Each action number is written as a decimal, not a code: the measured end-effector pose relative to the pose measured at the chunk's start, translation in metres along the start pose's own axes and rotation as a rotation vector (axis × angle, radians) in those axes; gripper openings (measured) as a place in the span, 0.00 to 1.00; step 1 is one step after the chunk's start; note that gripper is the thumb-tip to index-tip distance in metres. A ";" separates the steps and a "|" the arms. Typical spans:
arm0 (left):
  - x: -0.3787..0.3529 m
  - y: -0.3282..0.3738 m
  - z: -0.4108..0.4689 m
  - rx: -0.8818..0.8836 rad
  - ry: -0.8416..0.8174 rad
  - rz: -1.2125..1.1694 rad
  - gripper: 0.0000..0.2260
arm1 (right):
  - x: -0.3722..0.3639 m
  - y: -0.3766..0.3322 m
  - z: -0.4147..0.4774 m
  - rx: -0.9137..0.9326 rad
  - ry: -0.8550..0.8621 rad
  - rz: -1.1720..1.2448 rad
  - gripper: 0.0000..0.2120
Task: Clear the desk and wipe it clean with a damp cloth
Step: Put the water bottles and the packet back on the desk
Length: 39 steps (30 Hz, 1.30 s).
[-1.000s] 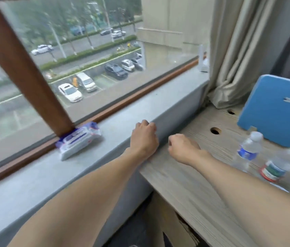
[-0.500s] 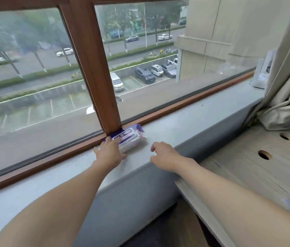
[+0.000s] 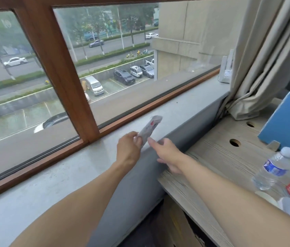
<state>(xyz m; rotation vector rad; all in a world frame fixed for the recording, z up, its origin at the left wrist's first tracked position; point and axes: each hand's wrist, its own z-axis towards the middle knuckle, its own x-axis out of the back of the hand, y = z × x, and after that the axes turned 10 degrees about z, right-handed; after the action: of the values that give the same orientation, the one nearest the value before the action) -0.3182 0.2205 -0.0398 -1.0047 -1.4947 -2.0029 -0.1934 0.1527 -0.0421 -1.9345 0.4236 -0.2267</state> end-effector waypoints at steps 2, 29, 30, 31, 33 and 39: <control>-0.015 0.041 -0.014 -0.151 -0.051 -0.047 0.09 | 0.015 -0.007 -0.009 0.019 0.035 0.299 0.51; -0.335 0.322 -0.311 -0.800 -1.134 0.592 0.17 | 0.504 0.205 -0.247 -0.204 1.146 0.400 0.15; -0.339 0.320 -0.318 -0.785 -1.170 0.646 0.17 | 0.510 0.211 -0.241 -0.215 1.112 0.392 0.15; -0.344 0.316 -0.323 -0.762 -1.200 0.693 0.17 | 0.515 0.214 -0.234 -0.200 1.055 0.415 0.14; -0.351 0.305 -0.330 -0.704 -1.234 0.733 0.18 | 0.520 0.215 -0.228 -0.158 0.889 0.514 0.13; -0.368 0.285 -0.348 -0.602 -1.385 0.861 0.26 | 0.531 0.255 -0.230 -0.388 0.952 -0.104 0.07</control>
<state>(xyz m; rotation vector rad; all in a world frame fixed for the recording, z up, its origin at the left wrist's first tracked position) 0.0206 -0.2252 -0.1967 -2.9664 -0.4894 -0.9650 0.1659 -0.3408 -0.2068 -2.1255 1.0413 -1.2288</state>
